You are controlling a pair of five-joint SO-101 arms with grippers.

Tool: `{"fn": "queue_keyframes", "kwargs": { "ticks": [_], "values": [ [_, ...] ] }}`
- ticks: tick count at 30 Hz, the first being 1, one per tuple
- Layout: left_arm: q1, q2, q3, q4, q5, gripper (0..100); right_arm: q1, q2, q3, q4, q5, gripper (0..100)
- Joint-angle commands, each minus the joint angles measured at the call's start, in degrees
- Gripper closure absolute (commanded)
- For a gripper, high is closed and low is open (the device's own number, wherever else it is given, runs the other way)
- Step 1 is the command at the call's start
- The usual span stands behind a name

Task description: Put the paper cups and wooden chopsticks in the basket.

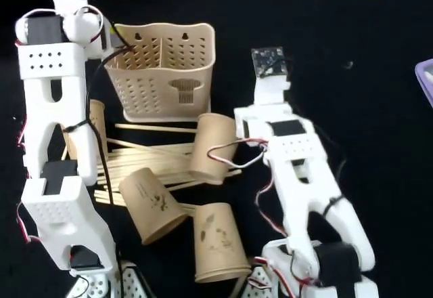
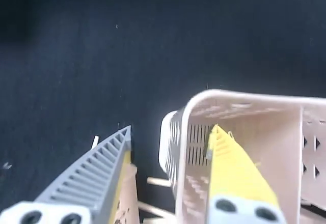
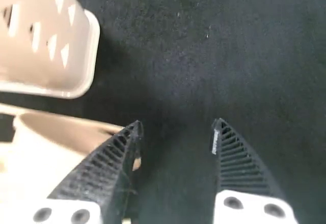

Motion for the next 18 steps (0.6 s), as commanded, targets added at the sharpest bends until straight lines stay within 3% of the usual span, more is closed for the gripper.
{"fn": "queue_keyframes", "kwargs": {
  "ticks": [1,4,9,15,18],
  "values": [
    [-1.89,-1.23,-11.38,8.88,-0.79,76,-2.90,-7.34,-6.99,11.52,0.70,78.6],
    [-2.59,-1.14,-17.98,15.74,-0.79,76,-9.05,-8.13,-7.25,14.68,8.00,78.3],
    [-8.92,-2.81,-17.63,15.56,-0.79,76,-11.34,-4.00,-8.13,14.68,12.66,78.2],
    [-17.71,-6.68,-0.57,15.56,-0.79,76,-10.37,5.76,-13.67,14.95,14.33,66.8],
    [-19.38,-9.23,11.30,15.47,-4.92,76,-10.73,8.84,-15.52,15.03,16.09,65.9]
  ]
}}
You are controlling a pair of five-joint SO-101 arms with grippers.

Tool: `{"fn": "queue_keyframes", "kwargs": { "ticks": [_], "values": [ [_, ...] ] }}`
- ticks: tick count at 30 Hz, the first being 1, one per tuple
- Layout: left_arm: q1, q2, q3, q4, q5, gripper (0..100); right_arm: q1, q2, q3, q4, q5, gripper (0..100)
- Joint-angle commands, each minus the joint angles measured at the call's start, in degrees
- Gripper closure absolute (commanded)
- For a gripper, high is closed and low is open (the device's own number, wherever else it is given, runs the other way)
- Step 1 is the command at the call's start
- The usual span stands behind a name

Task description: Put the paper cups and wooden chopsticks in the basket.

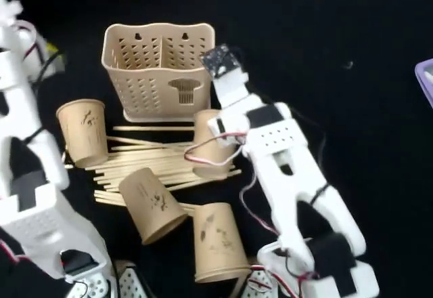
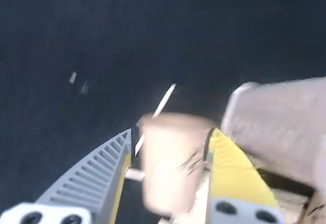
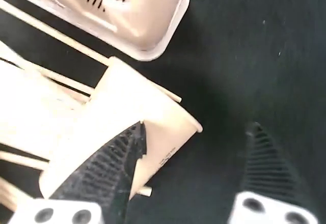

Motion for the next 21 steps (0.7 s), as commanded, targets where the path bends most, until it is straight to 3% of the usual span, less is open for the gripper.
{"fn": "queue_keyframes", "kwargs": {
  "ticks": [1,7,14,21],
  "values": [
    [-2.95,-6.59,16.75,0.18,-6.68,76,-1.32,2.77,-3.12,0.88,3.87,65.9],
    [-3.21,-10.02,32.48,-2.90,-11.96,76,-6.51,1.63,1.36,1.05,12.48,66.0],
    [-2.24,-11.96,44.00,-10.29,-11.69,76,-7.47,-9.36,5.49,5.10,13.10,66.0],
    [-0.92,-12.57,49.36,-12.31,-11.60,76,-10.73,-14.02,12.70,1.76,15.91,66.0]
  ]
}}
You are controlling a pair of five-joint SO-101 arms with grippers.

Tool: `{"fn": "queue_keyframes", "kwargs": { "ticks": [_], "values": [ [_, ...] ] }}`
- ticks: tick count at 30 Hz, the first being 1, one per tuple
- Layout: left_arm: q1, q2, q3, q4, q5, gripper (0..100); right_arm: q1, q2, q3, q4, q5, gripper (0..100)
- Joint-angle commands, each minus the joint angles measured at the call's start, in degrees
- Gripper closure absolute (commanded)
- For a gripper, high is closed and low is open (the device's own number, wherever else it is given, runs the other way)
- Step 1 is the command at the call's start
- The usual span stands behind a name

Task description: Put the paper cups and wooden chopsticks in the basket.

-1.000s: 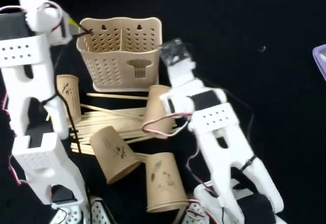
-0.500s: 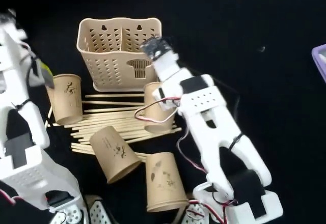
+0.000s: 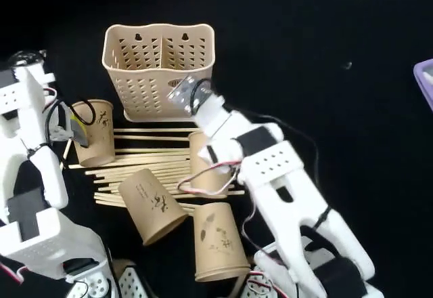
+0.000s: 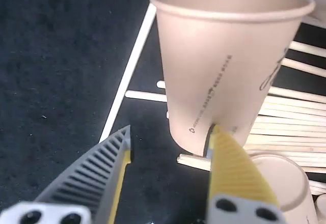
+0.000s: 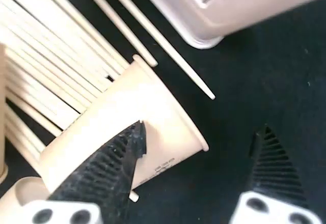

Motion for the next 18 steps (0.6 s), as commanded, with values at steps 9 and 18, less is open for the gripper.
{"fn": "queue_keyframes", "kwargs": {
  "ticks": [9,18],
  "values": [
    [1.19,-1.85,3.30,-1.23,-0.18,76,-4.40,-1.89,2.42,2.46,5.71,72.9],
    [1.19,-1.85,3.38,-1.14,-0.18,76,-4.40,-1.98,1.63,4.22,6.15,98.6]
  ]
}}
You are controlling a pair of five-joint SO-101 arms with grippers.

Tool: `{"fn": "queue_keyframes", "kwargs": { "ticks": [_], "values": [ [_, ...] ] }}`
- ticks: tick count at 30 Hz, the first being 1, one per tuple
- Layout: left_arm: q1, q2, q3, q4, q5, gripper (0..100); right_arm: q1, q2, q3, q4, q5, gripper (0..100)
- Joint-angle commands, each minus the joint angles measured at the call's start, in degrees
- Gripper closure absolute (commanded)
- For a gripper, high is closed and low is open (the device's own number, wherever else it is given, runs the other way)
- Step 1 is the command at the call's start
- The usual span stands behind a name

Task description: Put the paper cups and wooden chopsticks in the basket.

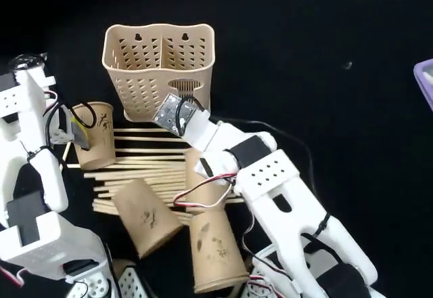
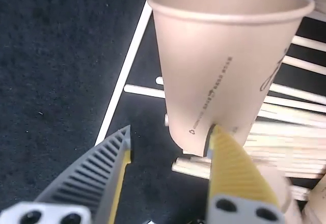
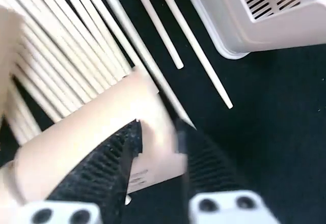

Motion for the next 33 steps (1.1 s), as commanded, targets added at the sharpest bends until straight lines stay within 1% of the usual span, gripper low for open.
{"fn": "queue_keyframes", "kwargs": {
  "ticks": [1,7,16,17,20,22,30,33],
  "values": [
    [1.19,-0.70,0.66,-0.26,-0.18,76,-0.88,0.13,-0.31,2.81,0.70,98.7],
    [1.19,-0.70,0.57,-0.26,-0.18,76,-0.62,-3.21,-3.82,8.35,-0.26,98.7],
    [1.19,-0.70,0.48,-0.35,-0.18,76,-0.79,-14.20,-4.88,12.66,-7.38,97.9],
    [1.19,-0.53,0.57,-0.35,-0.18,76,-0.79,-14.55,-5.32,13.98,-7.30,95.8],
    [1.19,-0.18,0.57,-0.35,-0.18,76,-0.79,-14.55,-7.08,18.20,-7.74,82.3],
    [1.19,-0.09,0.57,-0.35,-0.18,76,-0.79,-14.55,-7.34,18.55,-7.74,75.3],
    [1.19,-0.09,0.66,0.00,-0.18,76,-0.88,-9.19,-7.96,19.60,-7.38,74.1],
    [1.19,-0.09,0.66,0.09,-0.18,76,-0.88,-5.58,-12.62,25.76,-7.21,74.0]
  ]
}}
